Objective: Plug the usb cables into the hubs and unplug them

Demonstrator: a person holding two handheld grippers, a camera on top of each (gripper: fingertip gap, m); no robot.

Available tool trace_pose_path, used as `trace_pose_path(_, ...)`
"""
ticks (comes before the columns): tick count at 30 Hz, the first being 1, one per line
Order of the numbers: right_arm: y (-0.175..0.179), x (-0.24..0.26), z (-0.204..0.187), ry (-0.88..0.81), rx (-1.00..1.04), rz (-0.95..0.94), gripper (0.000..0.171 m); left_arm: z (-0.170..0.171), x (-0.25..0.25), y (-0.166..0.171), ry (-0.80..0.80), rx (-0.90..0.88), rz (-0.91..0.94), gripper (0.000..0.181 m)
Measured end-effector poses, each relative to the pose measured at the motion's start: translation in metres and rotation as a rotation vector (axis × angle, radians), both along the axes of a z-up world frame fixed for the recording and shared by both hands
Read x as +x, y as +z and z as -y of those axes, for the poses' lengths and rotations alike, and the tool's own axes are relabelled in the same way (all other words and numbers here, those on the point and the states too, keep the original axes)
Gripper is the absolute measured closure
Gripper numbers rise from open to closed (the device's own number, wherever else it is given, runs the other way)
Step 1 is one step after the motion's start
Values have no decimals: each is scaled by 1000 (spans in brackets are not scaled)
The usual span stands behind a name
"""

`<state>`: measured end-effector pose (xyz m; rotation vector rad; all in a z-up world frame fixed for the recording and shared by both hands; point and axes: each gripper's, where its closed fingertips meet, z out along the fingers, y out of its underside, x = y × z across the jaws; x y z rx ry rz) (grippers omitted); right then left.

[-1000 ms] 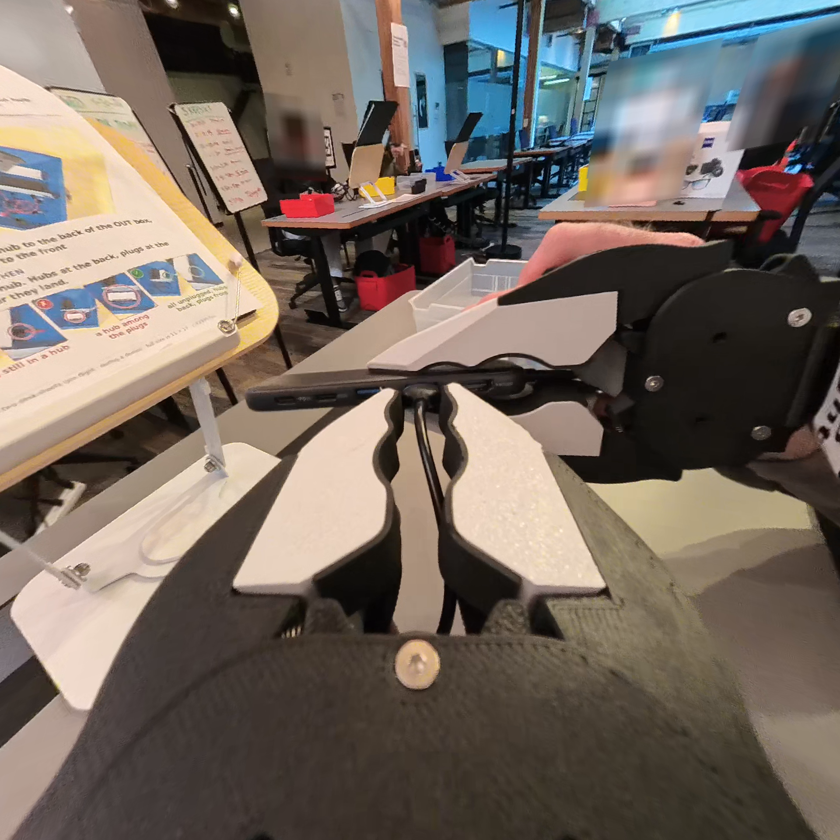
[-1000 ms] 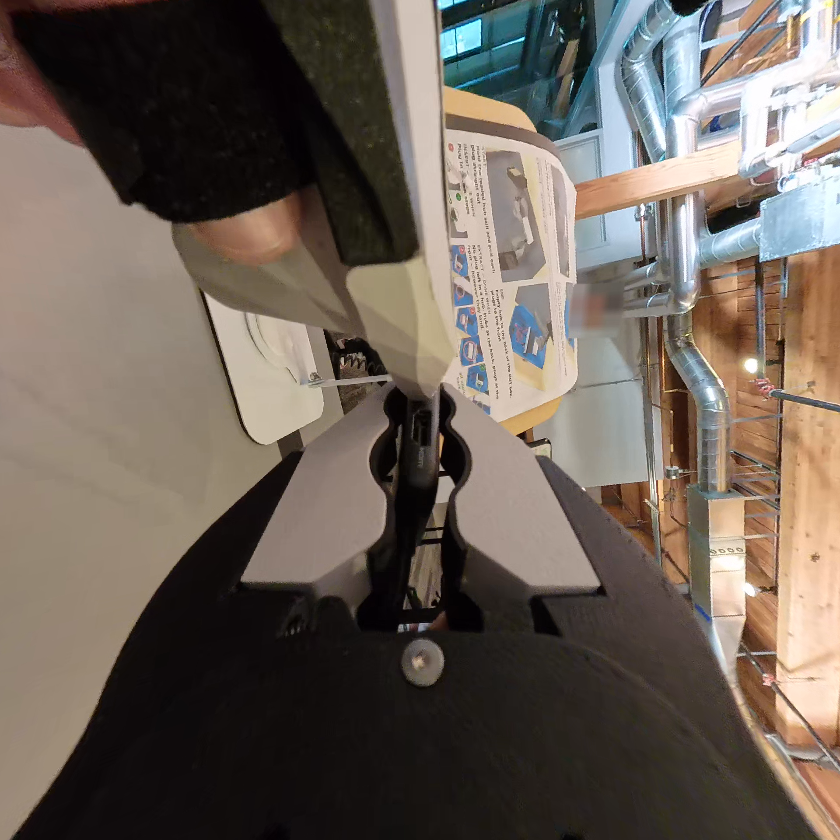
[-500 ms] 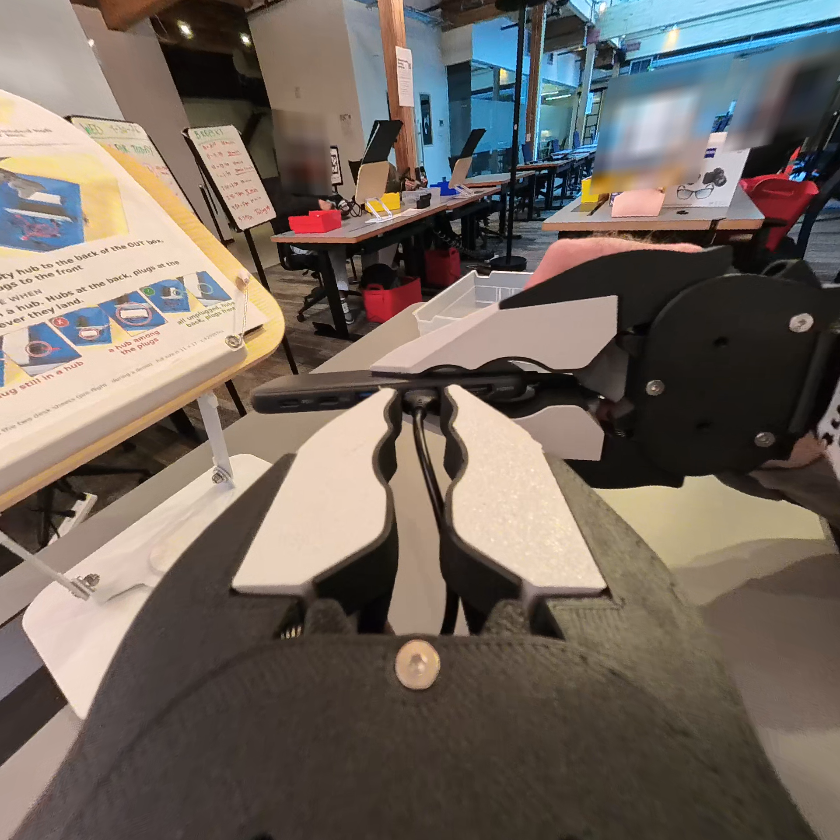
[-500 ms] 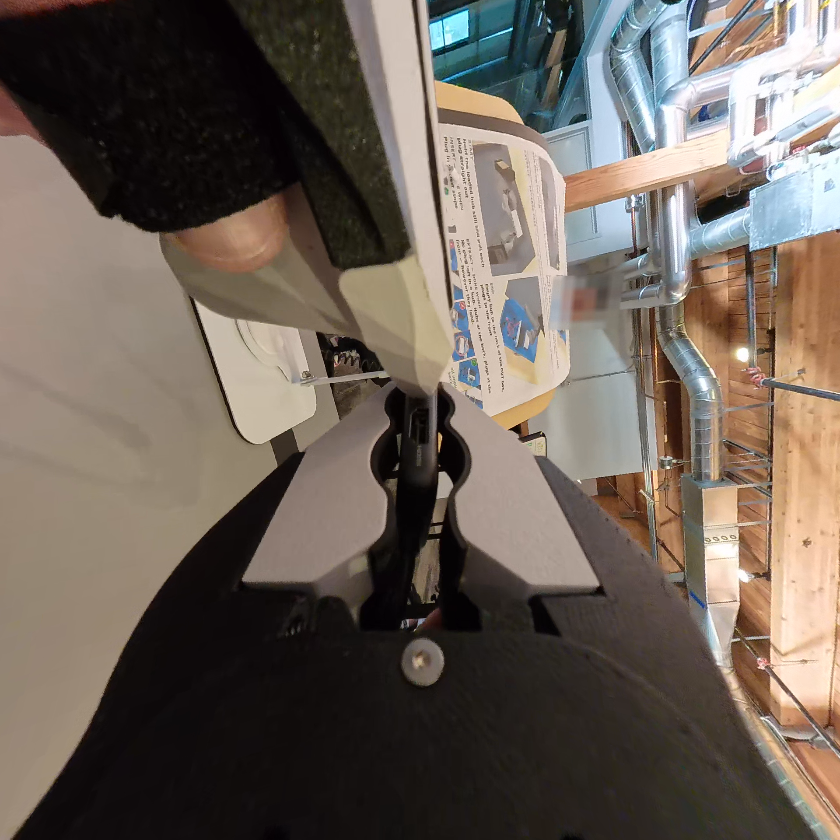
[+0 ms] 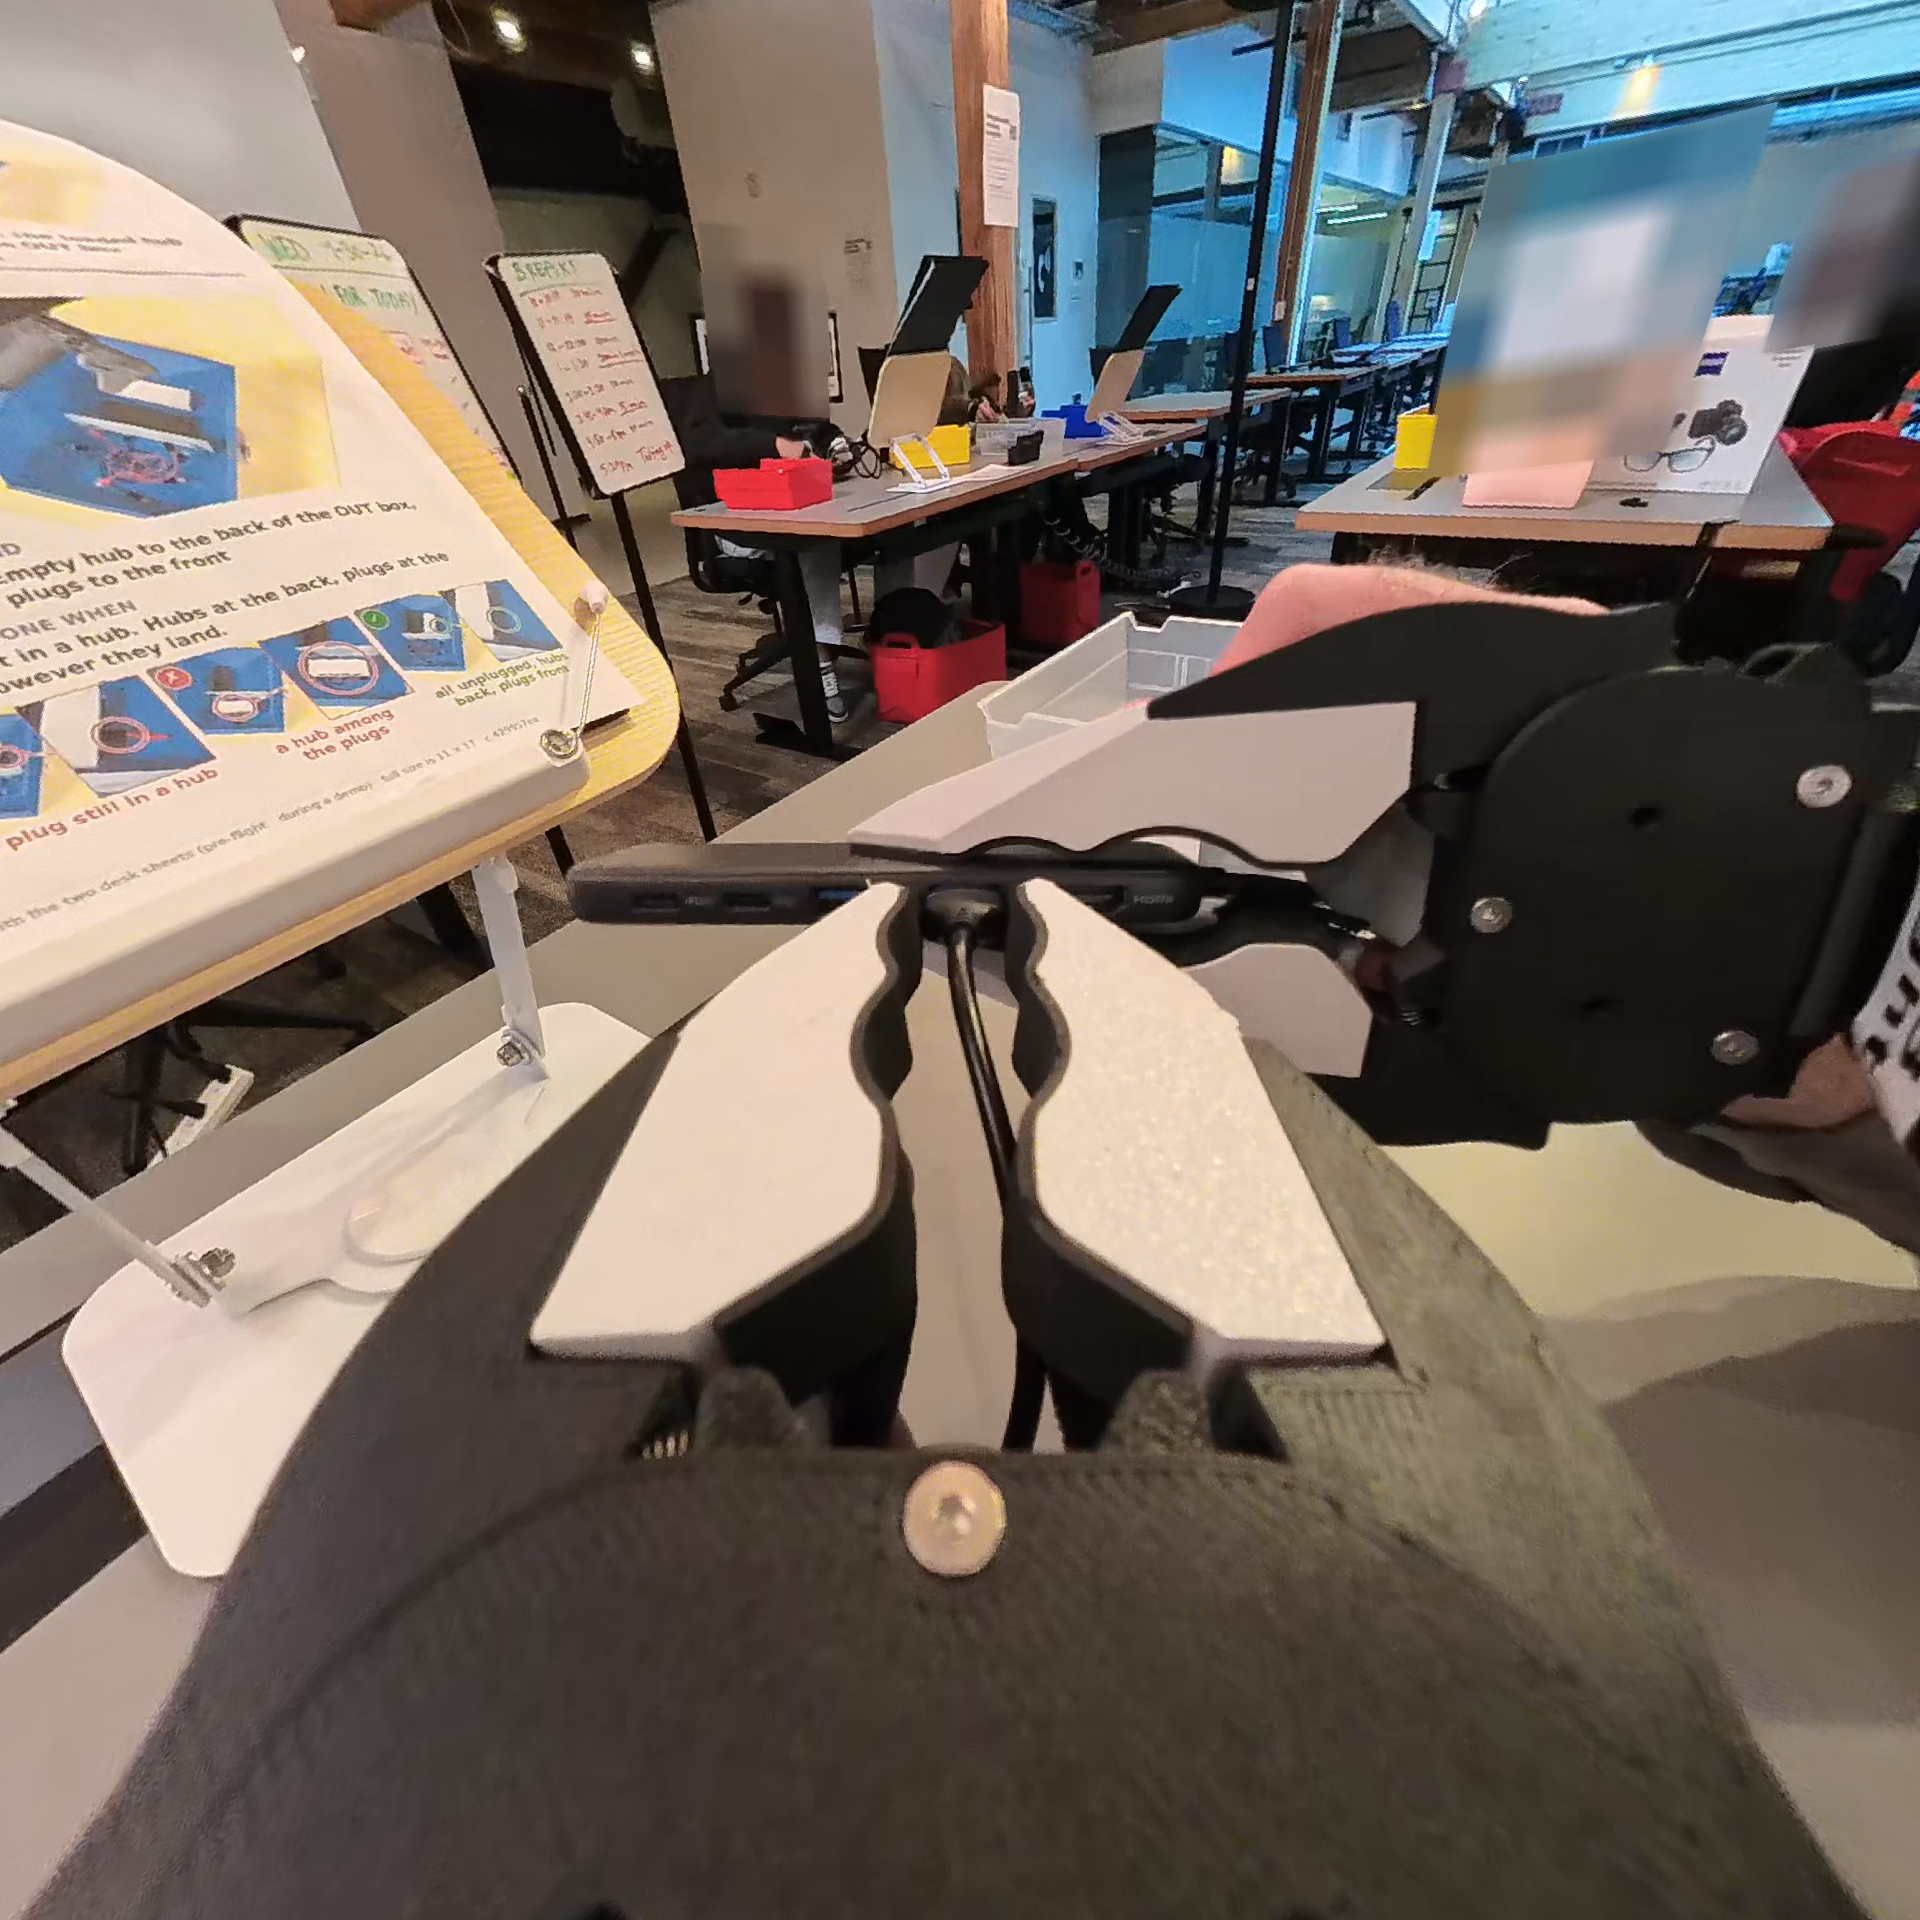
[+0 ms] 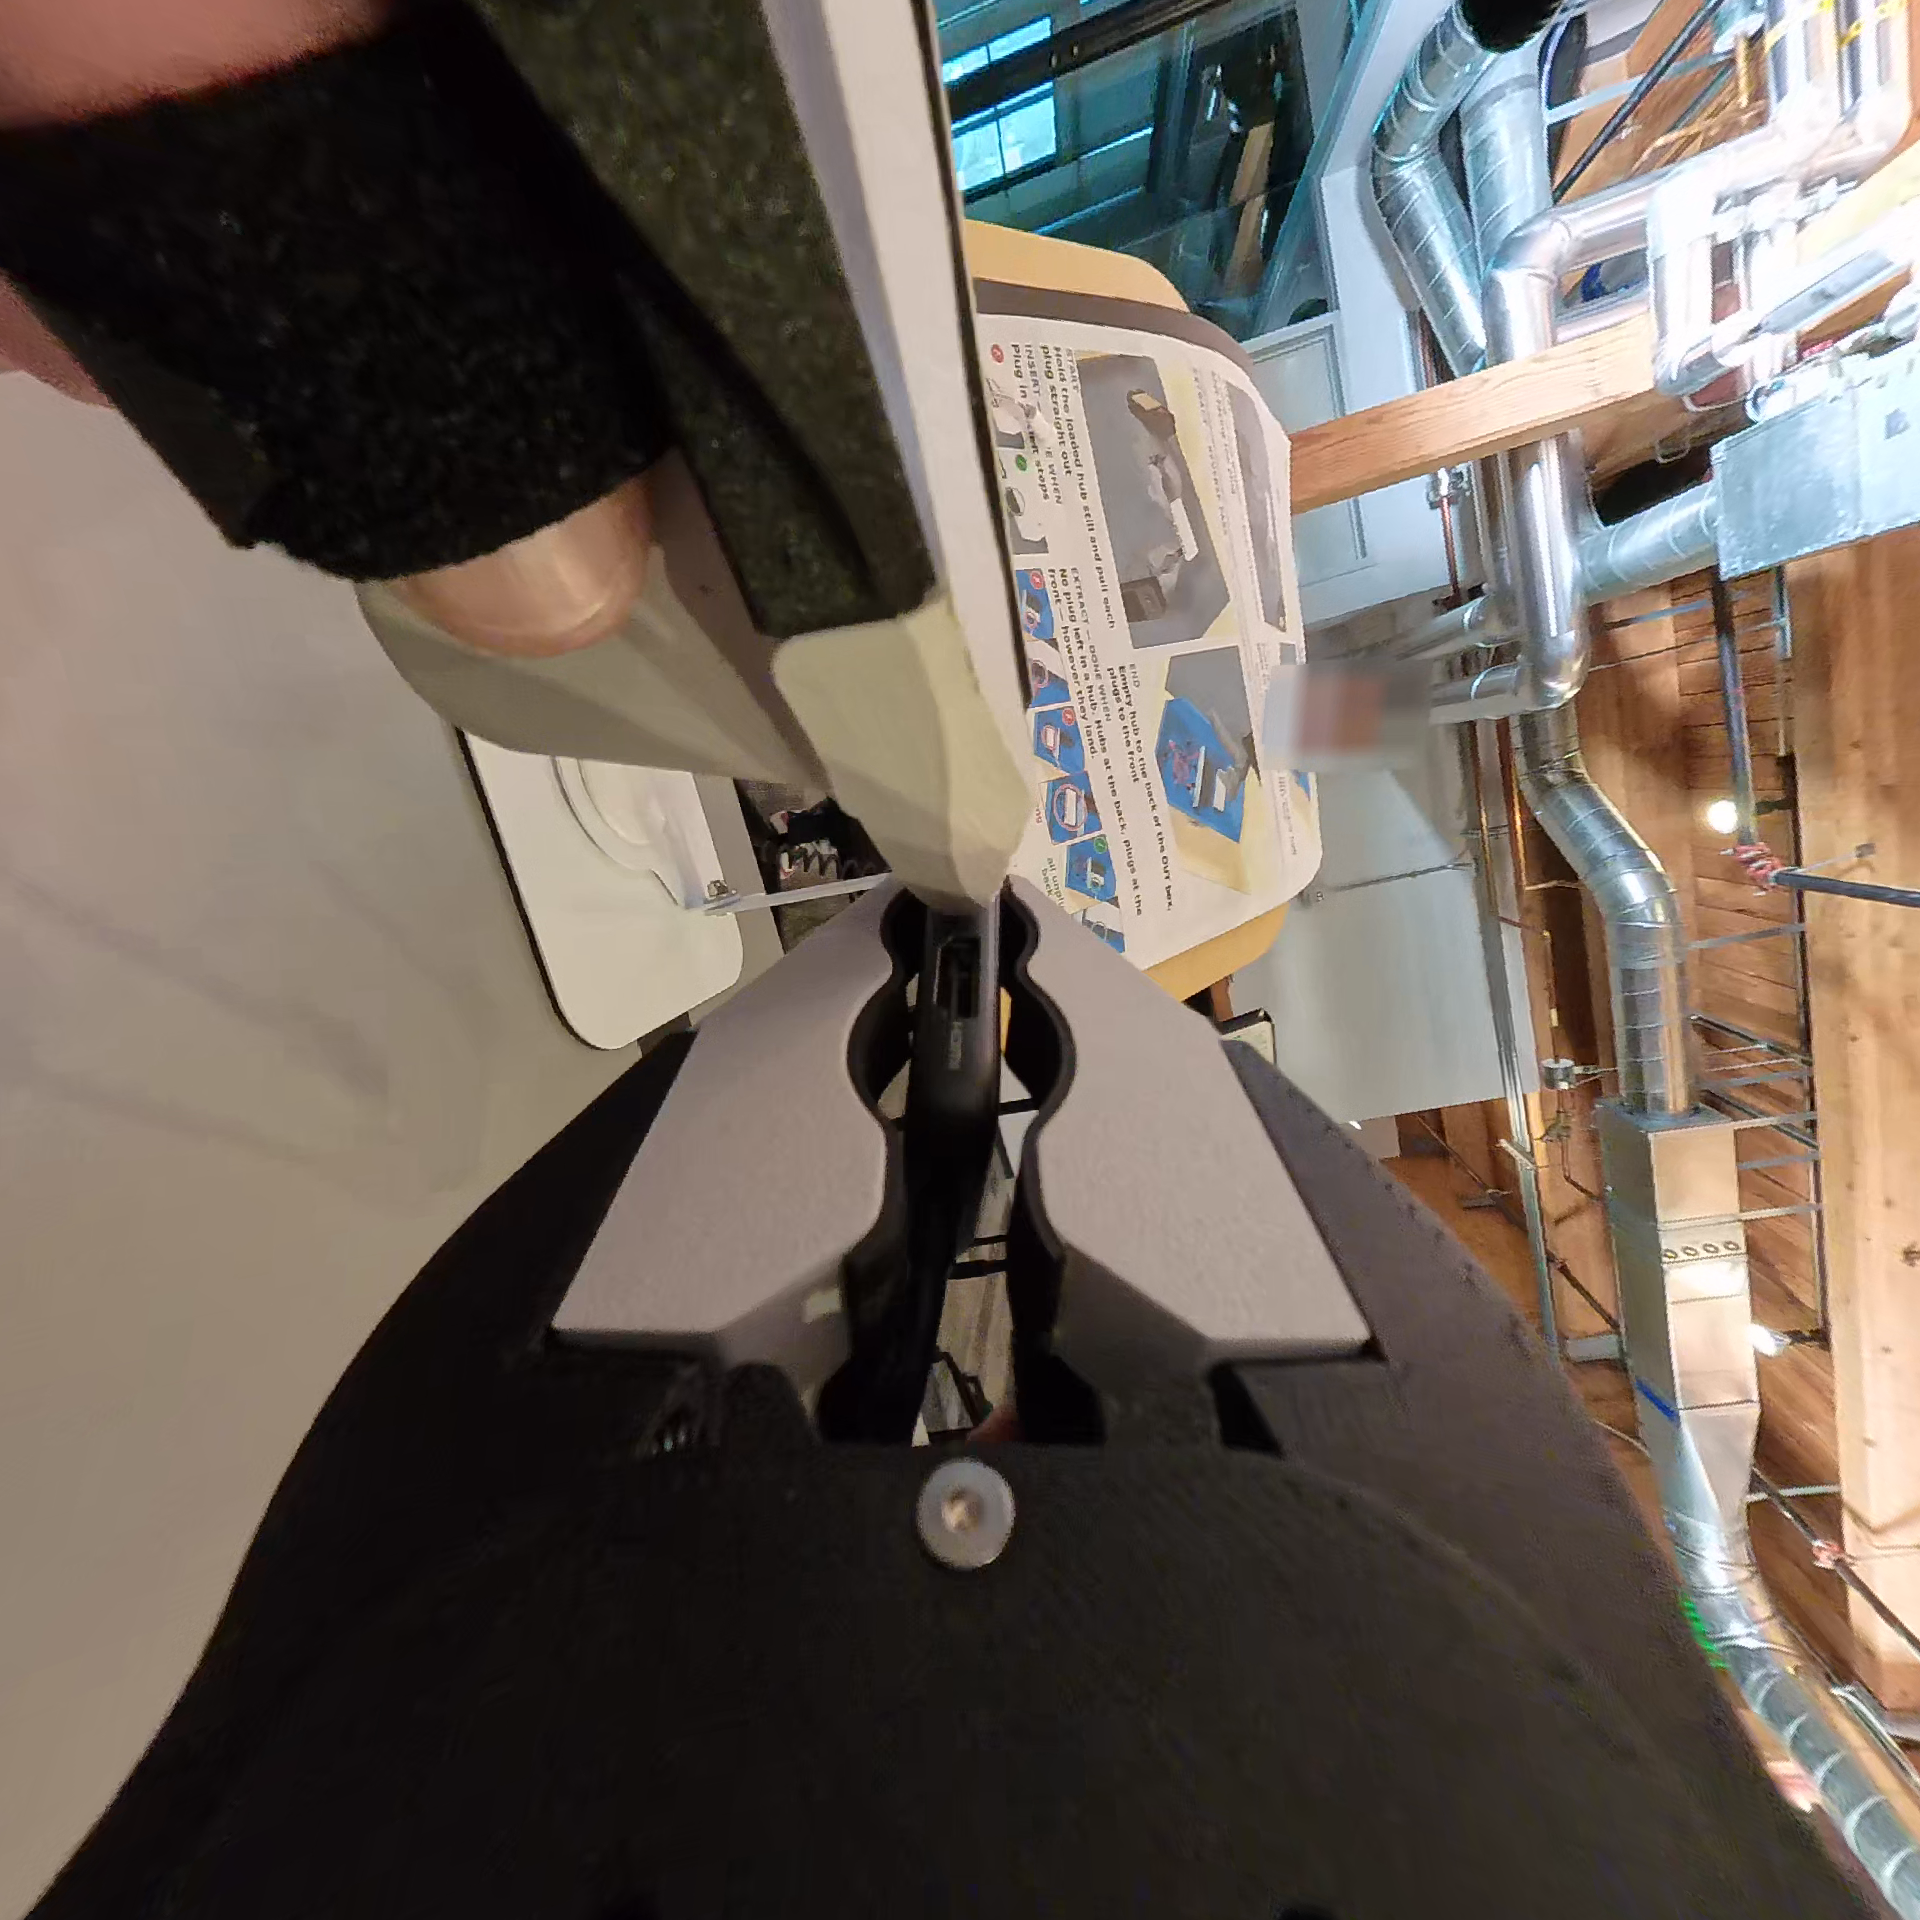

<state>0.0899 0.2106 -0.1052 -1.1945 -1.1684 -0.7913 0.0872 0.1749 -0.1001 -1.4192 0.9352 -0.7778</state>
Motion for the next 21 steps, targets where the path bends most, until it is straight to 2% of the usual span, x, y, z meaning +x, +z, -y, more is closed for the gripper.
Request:
trace_pose_path(5, -1, 2, -2, -20, 7, 15, 155, 5, 3, -1, -17, -1, -14, 166)
trace_pose_path(7, -6, 3, -2, -22, -36, 13, 163, 5, 4, -3, -11, 1, -17, 166)
trace_pose_path(16, -18, 6, -4, -58, -153, 26, 162, 2, 6, -11, -28, -78, -10, 166)
trace_pose_path(21, -19, 8, -6, -98, -147, 36, 153, 2, 6, -12, -19, -87, -15, 166)
